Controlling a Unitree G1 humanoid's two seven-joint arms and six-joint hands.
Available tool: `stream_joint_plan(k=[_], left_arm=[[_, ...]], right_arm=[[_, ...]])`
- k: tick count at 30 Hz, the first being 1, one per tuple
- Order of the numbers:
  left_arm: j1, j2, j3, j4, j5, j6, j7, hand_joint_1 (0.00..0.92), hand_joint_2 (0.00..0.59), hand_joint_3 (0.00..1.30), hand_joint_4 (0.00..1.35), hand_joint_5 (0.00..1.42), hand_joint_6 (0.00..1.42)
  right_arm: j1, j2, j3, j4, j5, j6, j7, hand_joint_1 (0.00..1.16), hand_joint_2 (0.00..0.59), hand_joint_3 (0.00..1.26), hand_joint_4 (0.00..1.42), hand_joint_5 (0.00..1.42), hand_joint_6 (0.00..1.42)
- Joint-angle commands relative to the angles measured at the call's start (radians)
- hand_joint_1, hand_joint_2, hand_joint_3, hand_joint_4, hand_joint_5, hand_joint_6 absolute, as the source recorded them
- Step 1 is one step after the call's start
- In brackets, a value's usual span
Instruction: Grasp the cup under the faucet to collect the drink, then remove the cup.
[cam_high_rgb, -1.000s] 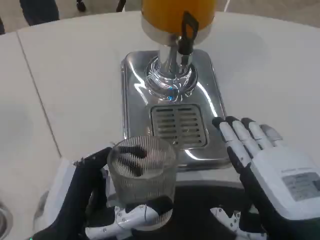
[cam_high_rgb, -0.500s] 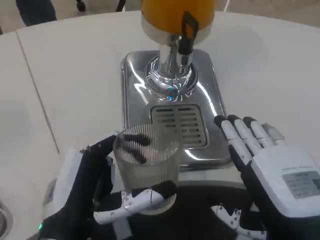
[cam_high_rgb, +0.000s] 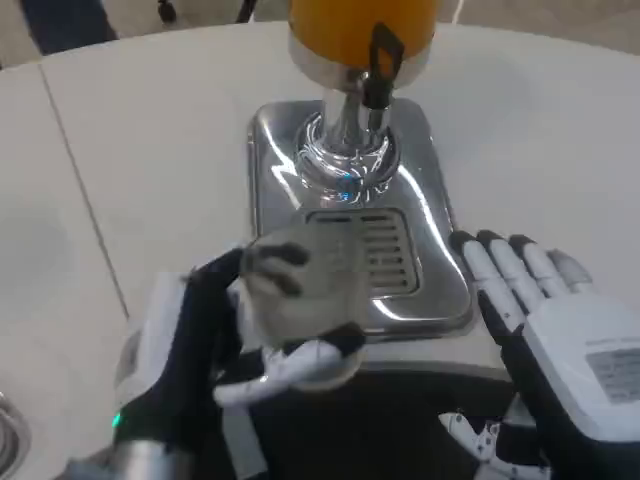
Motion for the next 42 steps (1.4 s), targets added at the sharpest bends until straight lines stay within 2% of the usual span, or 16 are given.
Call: stream_joint_plan(k=[1,6,10,14,22,25,28,30,34,42], left_arm=[[-0.14,-0.039,-0.041,0.147,0.034,-0.009,0.09,0.578,0.045,1.14,1.15,1.42,1.42],[-0.267,-0.06,-0.057,0.321,0.046,-0.011,0.175,0.582,0.047,1.15,1.14,1.42,1.42],[-0.392,-0.088,-0.078,0.494,0.065,-0.01,0.286,0.587,0.054,1.15,1.14,1.42,1.42],[-0.51,-0.078,-0.1,0.679,0.091,-0.032,0.394,0.588,0.054,1.15,1.13,1.42,1.42],[-0.636,-0.088,-0.118,0.881,0.092,-0.03,0.546,0.594,0.058,1.14,1.11,1.42,1.42],[-0.672,-0.092,-0.138,0.946,0.103,-0.027,0.606,0.588,0.068,1.09,1.11,1.41,1.42],[-0.692,-0.089,-0.155,0.995,0.1,-0.035,0.637,0.578,0.08,1.0,1.12,1.33,1.42],[-0.694,-0.081,-0.169,1.015,0.097,-0.047,0.643,0.56,0.083,0.86,1.02,1.23,1.4],[-0.686,-0.067,-0.191,1.032,0.095,-0.065,0.635,0.505,0.074,0.6,0.71,1.03,1.28],[-0.681,-0.062,-0.193,1.037,0.063,-0.069,0.608,0.447,0.062,0.43,0.5,0.91,1.2]], right_arm=[[0.031,0.012,-0.006,-0.048,-0.015,0.004,0.025,0.59,0.378,0.0,0.0,0.0,0.03],[0.021,0.024,-0.01,-0.062,-0.024,0.009,0.06,0.59,0.378,0.0,0.0,0.0,0.03],[-0.011,0.019,-0.014,-0.05,-0.012,0.005,0.086,0.59,0.378,0.0,0.0,0.0,0.03],[-0.021,0.006,-0.032,-0.05,-0.005,0.004,0.098,0.59,0.378,0.0,0.0,0.0,0.03],[-0.023,0.014,-0.046,-0.064,-0.005,0.005,0.11,0.58,0.377,0.0,0.0,0.0,0.03],[-0.011,0.025,-0.046,-0.074,-0.02,0.009,0.107,0.57,0.376,0.0,0.0,0.0,0.03],[0.005,0.035,-0.042,-0.083,-0.026,0.007,0.108,0.57,0.375,0.0,0.0,0.0,0.03],[0.011,0.039,-0.035,-0.082,-0.029,0.0,0.108,0.57,0.374,0.0,0.0,0.0,0.03],[-0.009,0.053,-0.025,-0.065,-0.033,0.005,0.108,0.57,0.381,0.0,0.0,0.0,0.03],[-0.026,0.052,-0.034,-0.058,-0.028,0.009,0.119,0.56,0.375,0.0,0.0,0.0,0.04]])
